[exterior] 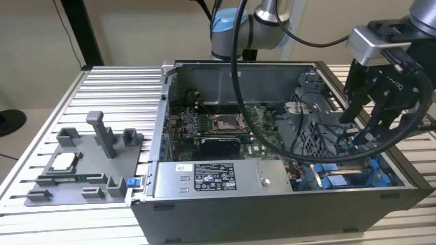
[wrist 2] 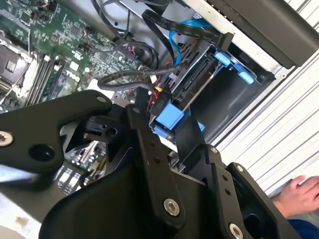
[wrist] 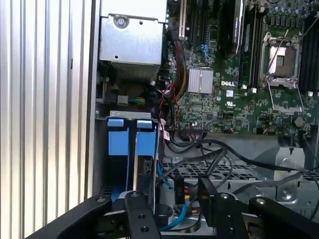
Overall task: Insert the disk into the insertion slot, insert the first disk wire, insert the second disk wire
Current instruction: 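Insert the first disk wire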
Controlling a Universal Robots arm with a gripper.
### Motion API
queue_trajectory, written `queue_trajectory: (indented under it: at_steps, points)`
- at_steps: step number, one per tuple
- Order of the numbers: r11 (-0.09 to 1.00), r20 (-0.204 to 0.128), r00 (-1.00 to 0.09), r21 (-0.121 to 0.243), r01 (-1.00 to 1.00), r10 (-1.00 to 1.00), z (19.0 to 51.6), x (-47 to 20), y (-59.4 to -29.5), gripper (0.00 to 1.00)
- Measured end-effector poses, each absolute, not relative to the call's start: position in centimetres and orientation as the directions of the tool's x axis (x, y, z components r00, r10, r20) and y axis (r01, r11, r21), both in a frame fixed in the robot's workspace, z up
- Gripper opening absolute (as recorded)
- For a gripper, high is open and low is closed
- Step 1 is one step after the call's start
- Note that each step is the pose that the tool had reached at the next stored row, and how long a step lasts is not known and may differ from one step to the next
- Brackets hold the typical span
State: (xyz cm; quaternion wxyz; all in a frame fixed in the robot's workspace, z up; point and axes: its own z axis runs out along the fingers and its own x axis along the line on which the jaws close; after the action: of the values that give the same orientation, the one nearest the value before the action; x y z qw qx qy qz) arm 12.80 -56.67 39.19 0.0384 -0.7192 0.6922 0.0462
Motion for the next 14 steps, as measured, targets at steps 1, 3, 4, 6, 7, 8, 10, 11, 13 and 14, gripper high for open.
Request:
queue_trajectory:
  at_steps: [1,3,4,6,7,8,10,11,13,14]
  points:
    - [-0.043,-0.122,0.041,0.007,-0.999,-0.992,39.19,12.8,-56.7,1.0]
    - [-0.049,-0.126,0.047,0.006,-0.999,-0.991,39.19,12.81,-56.74,1.0]
    - [-0.049,-0.126,0.047,0.006,-0.999,-0.991,39.19,12.8,-56.75,1.0]
    - [-0.049,-0.127,0.047,0.006,-0.999,-0.991,39.15,12.8,-56.76,1.0]
    - [-0.049,-0.128,0.048,0.005,-0.999,-0.991,39.09,12.8,-56.77,1.0]
    - [-0.049,-0.13,0.048,0.005,-0.999,-0.99,39.02,12.8,-56.77,1.0]
    - [-0.049,-0.134,0.048,0.003,-0.999,-0.99,38.93,12.8,-56.77,1.0]
    - [-0.05,-0.138,0.049,0.003,-0.999,-0.989,38.9,12.8,-56.77,1.0]
    - [-0.05,-0.155,0.05,-0.001,-0.999,-0.987,38.89,12.8,-56.77,1.0]
    - [-0.051,-0.166,0.051,-0.003,-0.999,-0.985,38.88,12.8,-56.77,1.0]
